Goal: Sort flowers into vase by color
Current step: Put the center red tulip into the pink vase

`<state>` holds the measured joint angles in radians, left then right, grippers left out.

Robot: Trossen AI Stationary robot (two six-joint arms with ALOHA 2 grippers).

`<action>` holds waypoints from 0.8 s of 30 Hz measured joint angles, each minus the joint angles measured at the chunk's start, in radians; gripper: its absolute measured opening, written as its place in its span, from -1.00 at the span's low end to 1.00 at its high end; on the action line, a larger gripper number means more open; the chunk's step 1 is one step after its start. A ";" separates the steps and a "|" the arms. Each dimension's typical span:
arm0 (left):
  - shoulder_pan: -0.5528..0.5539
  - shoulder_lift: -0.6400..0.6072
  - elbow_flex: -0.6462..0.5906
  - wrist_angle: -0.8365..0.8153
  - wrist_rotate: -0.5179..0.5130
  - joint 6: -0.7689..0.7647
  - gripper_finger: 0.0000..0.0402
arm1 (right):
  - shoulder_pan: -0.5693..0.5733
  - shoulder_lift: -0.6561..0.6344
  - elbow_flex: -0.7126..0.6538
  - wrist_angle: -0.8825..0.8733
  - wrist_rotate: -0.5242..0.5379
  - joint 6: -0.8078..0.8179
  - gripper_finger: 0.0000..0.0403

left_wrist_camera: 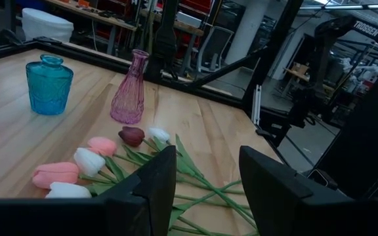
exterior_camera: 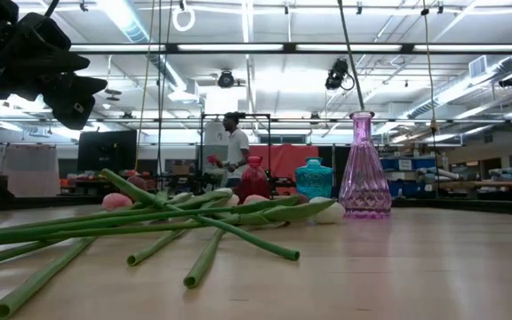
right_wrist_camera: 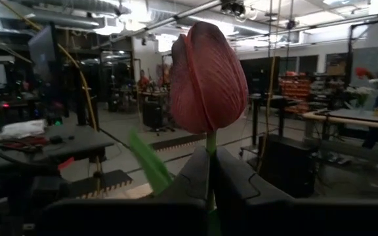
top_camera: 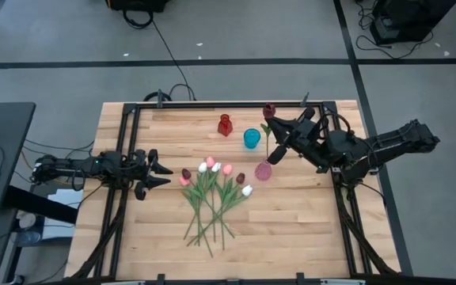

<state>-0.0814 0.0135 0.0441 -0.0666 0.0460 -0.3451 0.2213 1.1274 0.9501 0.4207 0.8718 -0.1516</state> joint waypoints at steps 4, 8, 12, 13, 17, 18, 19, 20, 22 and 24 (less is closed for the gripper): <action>0.000 0.000 0.000 0.000 0.000 0.000 -0.14 | 0.001 0.017 0.000 -0.005 0.023 -0.001 -0.91; 0.000 0.000 0.000 0.000 0.000 0.000 -0.14 | 0.001 0.038 0.000 -0.010 0.027 0.001 -0.91; 0.000 0.000 0.000 0.000 0.000 0.000 -0.14 | 0.000 0.051 0.000 -0.016 0.046 -0.005 -0.91; 0.000 0.000 0.000 0.000 -0.001 0.000 -0.14 | -0.001 0.050 0.000 -0.010 0.049 -0.006 -0.91; 0.000 0.000 0.000 -0.001 -0.001 0.000 -0.14 | -0.001 0.029 0.000 0.025 0.050 -0.014 -0.91; 0.000 0.000 0.000 -0.001 -0.001 0.000 -0.14 | 0.001 0.027 0.000 0.025 0.051 -0.014 -0.91; 0.000 0.000 0.000 0.000 -0.001 0.000 -0.14 | 0.004 0.026 0.000 0.025 0.052 -0.015 -0.91; 0.000 0.000 0.000 0.000 -0.001 0.000 -0.14 | 0.006 0.026 0.000 0.022 0.051 -0.016 -0.91; 0.000 0.000 0.000 0.000 -0.001 0.000 -0.14 | 0.007 0.026 0.000 0.021 0.051 -0.016 -0.91; 0.000 0.000 0.000 0.000 -0.001 0.000 -0.14 | 0.007 0.026 0.000 0.025 0.051 -0.016 -0.91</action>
<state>-0.0814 0.0135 0.0441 -0.0665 0.0448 -0.3454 0.2279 1.1534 0.9501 0.4454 0.9230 -0.1680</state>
